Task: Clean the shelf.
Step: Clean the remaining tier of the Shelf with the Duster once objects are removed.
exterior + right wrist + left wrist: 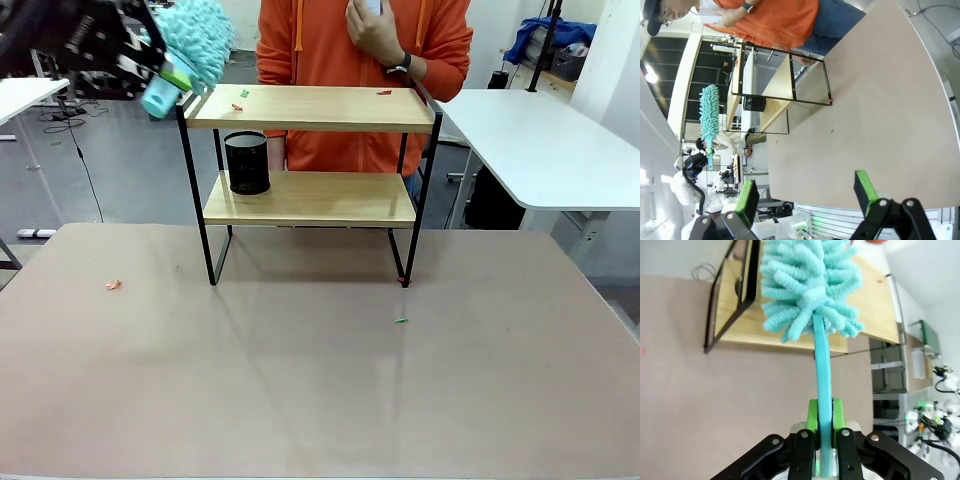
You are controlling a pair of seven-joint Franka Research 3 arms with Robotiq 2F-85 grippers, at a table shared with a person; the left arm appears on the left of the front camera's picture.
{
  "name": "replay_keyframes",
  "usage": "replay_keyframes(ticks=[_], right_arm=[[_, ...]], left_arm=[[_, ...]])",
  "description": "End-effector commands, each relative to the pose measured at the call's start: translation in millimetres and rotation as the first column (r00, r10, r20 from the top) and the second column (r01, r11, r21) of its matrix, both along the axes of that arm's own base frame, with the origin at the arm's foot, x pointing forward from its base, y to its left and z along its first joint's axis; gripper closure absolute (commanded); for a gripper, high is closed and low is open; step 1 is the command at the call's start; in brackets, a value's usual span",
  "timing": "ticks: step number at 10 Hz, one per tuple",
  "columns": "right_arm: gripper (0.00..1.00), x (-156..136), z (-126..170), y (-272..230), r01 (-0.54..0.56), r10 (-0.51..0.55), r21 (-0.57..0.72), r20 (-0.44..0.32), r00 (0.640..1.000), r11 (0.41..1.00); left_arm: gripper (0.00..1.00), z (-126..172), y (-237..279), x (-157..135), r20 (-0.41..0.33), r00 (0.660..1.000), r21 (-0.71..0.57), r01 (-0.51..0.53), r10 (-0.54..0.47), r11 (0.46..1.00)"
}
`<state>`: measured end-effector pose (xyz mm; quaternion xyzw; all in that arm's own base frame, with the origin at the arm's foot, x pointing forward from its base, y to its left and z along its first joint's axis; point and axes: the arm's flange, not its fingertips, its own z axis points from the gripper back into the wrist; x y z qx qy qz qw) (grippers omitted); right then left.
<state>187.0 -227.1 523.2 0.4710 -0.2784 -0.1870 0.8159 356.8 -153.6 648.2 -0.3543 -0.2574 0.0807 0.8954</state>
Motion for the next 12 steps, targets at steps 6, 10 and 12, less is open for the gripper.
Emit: replay_keyframes(ticks=[6, 10, 12], right_arm=[[0.0, 1.9, 2.3, 0.0, -0.005, 0.005, 0.004, 0.039, 0.999, 1.0], [0.0, 1.9, 2.3, 0.0, -0.005, 0.005, 0.004, 0.039, 0.999, 1.0], [0.0, 1.9, 2.3, 0.0, -0.005, 0.005, 0.004, 0.039, 0.999, 1.0]], left_arm=[[0.88, -9.0, -24.0, 40.1, -0.18, 0.983, 0.063, 0.052, -0.04, 0.997], [0.88, -9.2, -61.2, 52.2, -0.255, 0.949, 0.023, 0.2, -0.188, 0.979], [0.88, -9.5, -127.5, 51.5, -0.241, 0.936, -0.015, 0.259, -0.255, 0.966]])
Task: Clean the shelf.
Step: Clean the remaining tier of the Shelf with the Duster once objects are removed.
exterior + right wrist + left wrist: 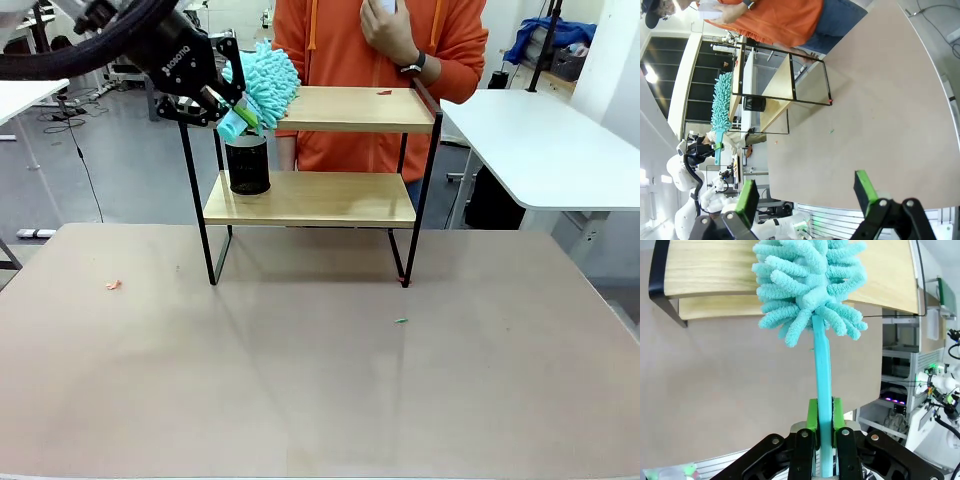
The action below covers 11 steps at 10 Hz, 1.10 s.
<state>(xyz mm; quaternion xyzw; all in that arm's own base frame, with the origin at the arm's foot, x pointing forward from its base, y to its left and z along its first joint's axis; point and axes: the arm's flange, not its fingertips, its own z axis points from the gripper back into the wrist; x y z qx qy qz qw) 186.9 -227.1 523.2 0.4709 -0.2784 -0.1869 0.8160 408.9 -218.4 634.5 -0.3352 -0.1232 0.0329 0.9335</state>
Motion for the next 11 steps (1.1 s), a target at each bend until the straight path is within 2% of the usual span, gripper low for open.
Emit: replay_keyframes(ticks=[1, 6, 8, 9, 11], right_arm=[[0.0, 1.9, 2.3, 0.0, -0.005, 0.005, 0.004, 0.039, 0.999, 1.0], [0.0, 1.9, 2.3, 0.0, -0.005, 0.005, 0.004, 0.039, 0.999, 1.0], [0.0, 1.9, 2.3, 0.0, -0.005, 0.005, 0.004, 0.039, 0.999, 1.0], [0.0, 1.9, 2.3, 0.0, -0.005, 0.005, 0.004, 0.039, 0.999, 1.0], [0.0, 1.9, 2.3, 0.0, -0.005, 0.005, 0.004, 0.039, 0.999, 1.0]], left_arm=[[0.88, 4.2, -65.2, -0.7, -0.022, 0.996, -0.06, 0.081, -0.082, 0.995], [0.88, 3.8, -116.5, -11.7, -0.026, 0.987, -0.051, 0.159, -0.16, 0.986], [0.88, 4.6, -112.8, -20.0, -0.043, 0.975, -0.035, 0.218, -0.219, 0.975], [0.88, 7.6, -102.7, -28.8, -0.06, 0.954, -0.038, 0.293, -0.294, 0.955], [0.88, 20.9, -67.9, -58.9, -0.107, 0.854, -0.104, 0.5, -0.509, 0.86]])
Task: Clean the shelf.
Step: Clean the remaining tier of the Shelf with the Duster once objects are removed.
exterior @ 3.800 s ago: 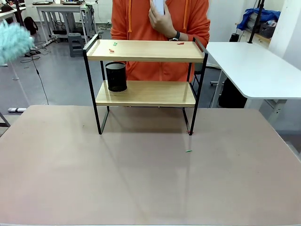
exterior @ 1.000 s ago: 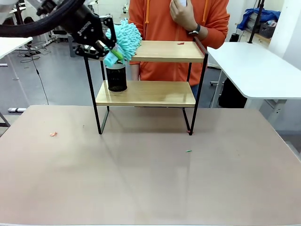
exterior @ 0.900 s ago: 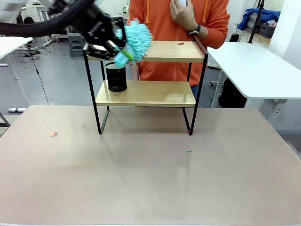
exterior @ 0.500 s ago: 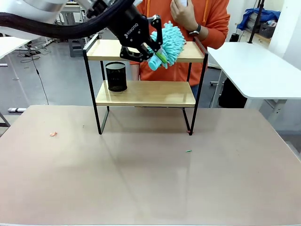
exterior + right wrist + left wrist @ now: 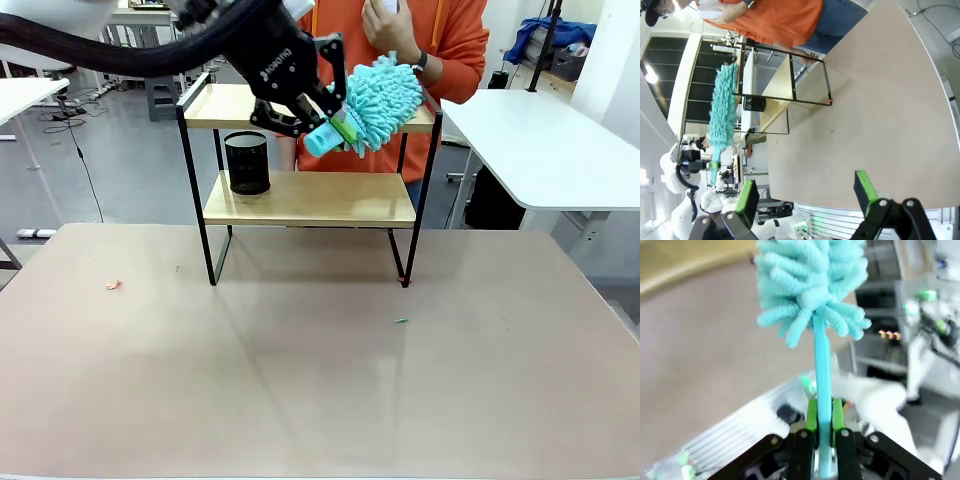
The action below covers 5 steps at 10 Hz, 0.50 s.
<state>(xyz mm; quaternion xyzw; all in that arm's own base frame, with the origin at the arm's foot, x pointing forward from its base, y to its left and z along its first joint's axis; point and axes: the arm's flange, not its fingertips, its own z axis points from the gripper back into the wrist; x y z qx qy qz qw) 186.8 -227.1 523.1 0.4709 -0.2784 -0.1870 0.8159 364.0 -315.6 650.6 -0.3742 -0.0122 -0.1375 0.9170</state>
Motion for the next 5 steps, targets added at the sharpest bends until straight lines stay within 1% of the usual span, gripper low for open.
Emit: replay_keyframes(ticks=[1, 2, 4, 5], right_arm=[[0.0, 2.1, 2.4, 0.1, -0.005, 0.005, 0.004, 0.04, 0.999, 1.0], [0.0, 2.1, 2.4, 0.1, -0.005, 0.005, 0.004, 0.04, 0.999, 1.0], [0.0, 2.1, 2.4, 0.1, -0.005, 0.005, 0.004, 0.04, 0.999, 1.0], [0.0, 2.1, 2.4, 0.1, -0.005, 0.005, 0.004, 0.04, 0.999, 1.0]], left_arm=[[0.88, 10.8, 52.2, -32.3, -0.043, 0.982, -0.04, 0.182, -0.184, 0.982], [0.88, 13.2, 74.1, -47.1, -0.005, 0.987, -0.016, 0.163, -0.163, 0.987], [0.88, 10.6, 122.8, -83.6, 0.037, 0.99, 0.009, 0.139, -0.139, 0.99], [0.88, 11.6, 144.6, -105.2, 0.058, 0.99, -0.015, 0.132, -0.131, 0.991]])
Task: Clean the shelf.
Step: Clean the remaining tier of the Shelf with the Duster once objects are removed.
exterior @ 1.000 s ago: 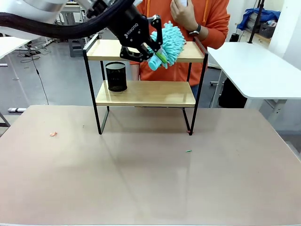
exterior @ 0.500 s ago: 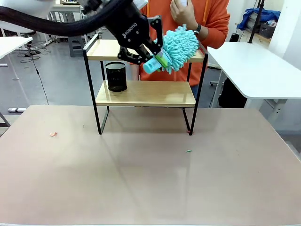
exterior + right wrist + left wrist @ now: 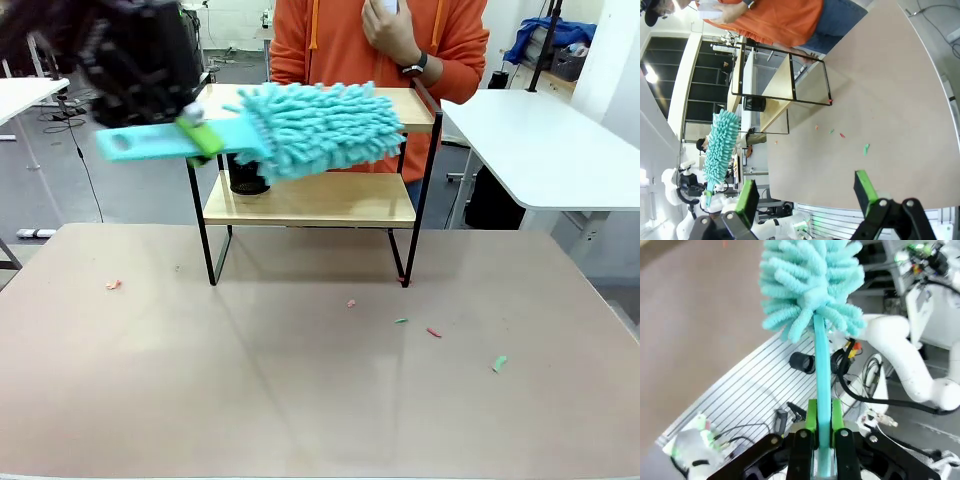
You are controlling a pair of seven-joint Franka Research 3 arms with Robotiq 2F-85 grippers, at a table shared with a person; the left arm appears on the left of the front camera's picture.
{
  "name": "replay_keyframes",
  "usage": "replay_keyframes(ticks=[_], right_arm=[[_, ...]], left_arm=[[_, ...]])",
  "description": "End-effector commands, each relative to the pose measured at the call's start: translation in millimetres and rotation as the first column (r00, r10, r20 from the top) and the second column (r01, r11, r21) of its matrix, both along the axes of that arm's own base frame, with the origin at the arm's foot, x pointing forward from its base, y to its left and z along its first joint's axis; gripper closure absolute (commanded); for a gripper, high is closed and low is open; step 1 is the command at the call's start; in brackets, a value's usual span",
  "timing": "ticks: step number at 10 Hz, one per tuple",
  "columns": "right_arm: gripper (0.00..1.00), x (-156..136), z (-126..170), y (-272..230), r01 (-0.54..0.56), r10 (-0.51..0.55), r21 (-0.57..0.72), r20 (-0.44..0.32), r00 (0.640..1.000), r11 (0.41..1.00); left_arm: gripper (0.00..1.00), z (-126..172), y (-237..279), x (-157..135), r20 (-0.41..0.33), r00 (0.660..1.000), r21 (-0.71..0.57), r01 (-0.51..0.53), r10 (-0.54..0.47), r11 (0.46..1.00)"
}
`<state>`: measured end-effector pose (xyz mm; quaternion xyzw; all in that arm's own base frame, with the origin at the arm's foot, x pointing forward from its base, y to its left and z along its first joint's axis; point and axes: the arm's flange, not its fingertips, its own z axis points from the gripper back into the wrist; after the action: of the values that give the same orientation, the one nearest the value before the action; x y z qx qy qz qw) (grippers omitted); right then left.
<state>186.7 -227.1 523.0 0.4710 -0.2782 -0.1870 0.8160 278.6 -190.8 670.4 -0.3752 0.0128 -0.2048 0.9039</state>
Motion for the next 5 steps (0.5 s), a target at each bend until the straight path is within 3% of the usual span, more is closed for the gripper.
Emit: replay_keyframes(ticks=[1, 5], right_arm=[[0.0, 2.2, 2.5, 0.0, -0.005, 0.005, 0.004, 0.04, 0.999, 1.0], [0.0, 2.2, 2.5, 0.0, -0.005, 0.005, 0.004, 0.04, 0.999, 1.0]], left_arm=[[0.88, -7.5, 33.3, -33.4, 0.087, 0.995, -0.044, -0.036, 0.04, 0.998], [0.88, -8.4, 63.7, -47.0, 0.064, 0.996, -0.117, -0.055, 0.063, 0.992]])
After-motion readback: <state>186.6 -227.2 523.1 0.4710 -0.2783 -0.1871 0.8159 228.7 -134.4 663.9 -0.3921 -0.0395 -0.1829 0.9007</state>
